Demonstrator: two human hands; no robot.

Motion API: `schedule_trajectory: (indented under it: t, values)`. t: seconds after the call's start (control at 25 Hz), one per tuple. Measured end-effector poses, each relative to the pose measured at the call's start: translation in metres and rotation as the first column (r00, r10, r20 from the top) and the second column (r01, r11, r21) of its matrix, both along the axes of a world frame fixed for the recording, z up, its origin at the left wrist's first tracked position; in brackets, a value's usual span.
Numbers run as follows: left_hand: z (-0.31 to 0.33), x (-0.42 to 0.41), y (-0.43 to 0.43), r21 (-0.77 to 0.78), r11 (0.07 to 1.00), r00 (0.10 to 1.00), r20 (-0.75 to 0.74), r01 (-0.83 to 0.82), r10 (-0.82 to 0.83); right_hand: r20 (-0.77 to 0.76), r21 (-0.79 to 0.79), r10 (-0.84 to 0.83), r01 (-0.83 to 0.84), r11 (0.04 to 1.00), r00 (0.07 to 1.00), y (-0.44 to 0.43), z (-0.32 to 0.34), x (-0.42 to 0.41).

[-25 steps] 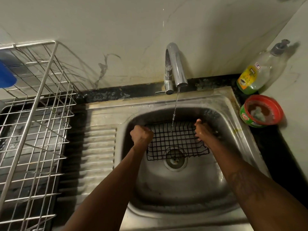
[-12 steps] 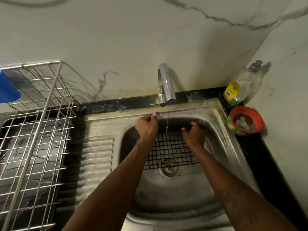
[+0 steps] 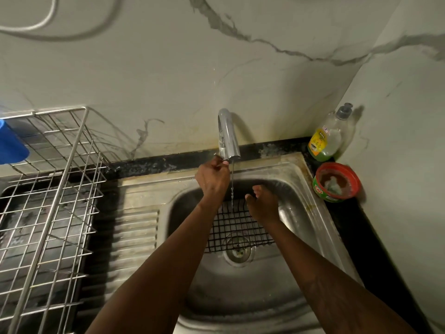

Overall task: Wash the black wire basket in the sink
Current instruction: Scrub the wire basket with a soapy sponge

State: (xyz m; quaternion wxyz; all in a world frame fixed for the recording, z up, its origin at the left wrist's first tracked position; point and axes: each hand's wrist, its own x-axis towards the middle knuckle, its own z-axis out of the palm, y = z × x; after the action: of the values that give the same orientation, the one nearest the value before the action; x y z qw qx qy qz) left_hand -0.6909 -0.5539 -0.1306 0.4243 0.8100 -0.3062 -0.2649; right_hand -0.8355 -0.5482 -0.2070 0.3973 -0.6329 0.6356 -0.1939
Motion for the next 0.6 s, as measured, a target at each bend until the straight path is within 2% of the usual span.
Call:
schedule_trajectory:
  t: [0.08,0.2,0.28,0.4,0.6]
  values:
    - [0.006,0.005,0.002,0.075,0.976,0.945,0.248,0.203,-0.215,0.002,0.015,-0.016,0.016,1.0,1.0,-0.002,0.006,0.0]
    - [0.016,0.012,0.01,0.179,0.916,0.828,0.392,0.358,-0.4,0.024,-0.028,-0.043,0.043,0.999,0.999,-0.003,0.013,0.0]
    - [0.02,0.014,0.018,0.211,0.889,0.798,0.393,0.406,-0.457,0.064,-0.058,-0.056,0.06,0.997,0.996,0.0,0.023,0.001]
    - [0.028,0.002,0.036,0.155,0.888,0.807,0.372,0.433,-0.458,0.178,-0.16,-0.056,0.085,0.984,0.982,0.011,0.041,0.0]
    - [0.027,-0.03,0.049,0.132,0.844,0.773,0.347,0.52,-0.531,0.2,-0.203,-0.013,0.055,0.978,0.98,0.024,0.062,-0.015]
